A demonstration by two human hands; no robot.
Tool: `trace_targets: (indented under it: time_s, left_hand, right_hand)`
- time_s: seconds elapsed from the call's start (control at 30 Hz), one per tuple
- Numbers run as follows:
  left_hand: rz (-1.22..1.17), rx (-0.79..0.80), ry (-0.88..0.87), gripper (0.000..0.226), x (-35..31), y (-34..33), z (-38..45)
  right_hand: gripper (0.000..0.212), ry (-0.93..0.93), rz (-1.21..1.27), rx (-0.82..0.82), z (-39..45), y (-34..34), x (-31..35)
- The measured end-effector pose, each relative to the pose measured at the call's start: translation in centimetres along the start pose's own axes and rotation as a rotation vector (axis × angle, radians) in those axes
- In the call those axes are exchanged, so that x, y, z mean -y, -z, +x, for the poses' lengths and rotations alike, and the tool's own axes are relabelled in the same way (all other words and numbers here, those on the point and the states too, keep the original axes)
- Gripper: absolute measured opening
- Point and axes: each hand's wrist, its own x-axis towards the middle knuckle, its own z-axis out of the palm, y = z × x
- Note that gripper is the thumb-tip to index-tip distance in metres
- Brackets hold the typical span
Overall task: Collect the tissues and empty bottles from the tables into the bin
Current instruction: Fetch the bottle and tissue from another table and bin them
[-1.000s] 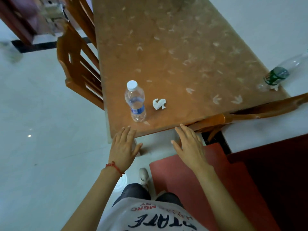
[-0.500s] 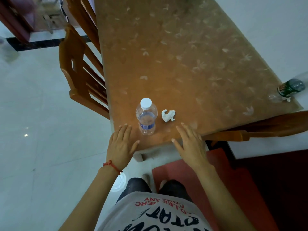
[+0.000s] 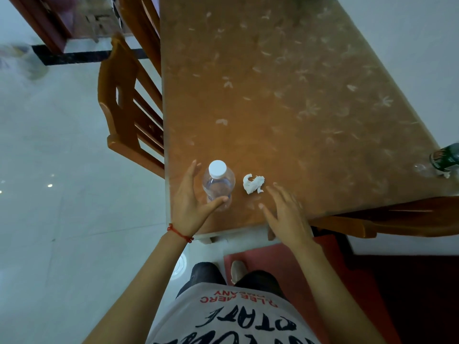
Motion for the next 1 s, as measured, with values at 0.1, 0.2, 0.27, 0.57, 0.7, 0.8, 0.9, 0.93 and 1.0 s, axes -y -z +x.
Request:
trace_targets:
  time_s: [0.1, 0.2, 0.27, 0.57, 0.7, 0.8, 0.9, 0.93, 1.0]
  left_hand:
    - [-0.022, 0.000, 0.028, 0.093, -0.1, -0.7, 0.6]
    - [-0.051, -0.019, 0.051, 0.076, 0.2, -0.9, 1.0]
    - [-0.078, -0.059, 0.070, 0.069, 0.0, -0.7, 1.1]
    - [-0.245, -0.230, 0.265, 0.050, -0.7, 2.5, 0.6]
    - [-0.257, -0.283, 0.334, 0.046, 0.2, 3.7, -0.4]
    - [-0.267, -0.326, 0.373, 0.046, 1.0, 4.4, -1.2]
    - [-0.281, -0.376, 0.417, 0.047, 1.8, 4.9, -1.9]
    - [-0.282, -0.387, 0.430, 0.047, 2.0, 5.0, -2.0]
    - [-0.287, -0.404, 0.450, 0.046, 2.3, 5.1, -2.2]
  right_hand:
    - [0.045, -0.041, 0.123, 0.003, 0.8, -0.3, -0.4]
    - [0.043, -0.076, 0.266, 0.007, 1.8, -0.8, -0.8]
    - [0.043, -0.105, 0.335, 0.019, 2.6, -1.1, -1.1]
    - [0.054, -0.226, 0.411, 0.099, 6.9, -3.4, -1.5]
    - [0.055, -0.171, 0.323, 0.157, 7.9, -5.1, -1.9]
    - [0.051, -0.122, 0.218, 0.131, 8.4, -6.1, -2.0]
    - [0.048, -0.091, 0.168, 0.117, 9.0, -6.7, -2.0]
    - [0.045, -0.077, 0.155, 0.111, 9.1, -6.7, -2.0]
    - [0.038, -0.059, 0.136, 0.103, 9.4, -6.8, -2.1]
